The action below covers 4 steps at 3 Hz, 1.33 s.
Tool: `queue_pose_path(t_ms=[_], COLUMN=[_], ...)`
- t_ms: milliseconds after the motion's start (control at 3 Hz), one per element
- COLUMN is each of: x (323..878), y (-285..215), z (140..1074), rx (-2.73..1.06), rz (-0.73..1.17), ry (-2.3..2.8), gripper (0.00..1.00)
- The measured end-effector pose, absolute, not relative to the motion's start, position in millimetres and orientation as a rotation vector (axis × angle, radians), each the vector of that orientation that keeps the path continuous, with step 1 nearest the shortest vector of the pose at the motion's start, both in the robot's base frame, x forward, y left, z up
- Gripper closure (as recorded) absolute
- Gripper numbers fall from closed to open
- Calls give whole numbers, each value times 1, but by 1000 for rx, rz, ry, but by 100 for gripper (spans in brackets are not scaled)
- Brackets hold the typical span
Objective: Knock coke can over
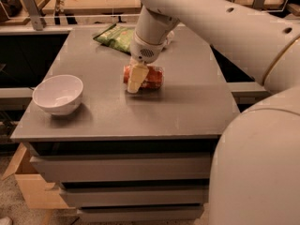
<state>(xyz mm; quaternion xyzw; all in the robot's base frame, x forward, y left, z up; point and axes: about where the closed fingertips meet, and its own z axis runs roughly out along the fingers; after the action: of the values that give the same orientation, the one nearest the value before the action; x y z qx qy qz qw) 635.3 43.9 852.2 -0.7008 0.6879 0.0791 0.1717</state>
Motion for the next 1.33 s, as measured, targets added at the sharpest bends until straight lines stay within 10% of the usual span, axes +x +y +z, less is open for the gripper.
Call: queue_pose_path(t_ms=[1333], x=[614], y=[-62], z=[902], rx=[-1839], rz=[53], ry=[2157], gripper=[0])
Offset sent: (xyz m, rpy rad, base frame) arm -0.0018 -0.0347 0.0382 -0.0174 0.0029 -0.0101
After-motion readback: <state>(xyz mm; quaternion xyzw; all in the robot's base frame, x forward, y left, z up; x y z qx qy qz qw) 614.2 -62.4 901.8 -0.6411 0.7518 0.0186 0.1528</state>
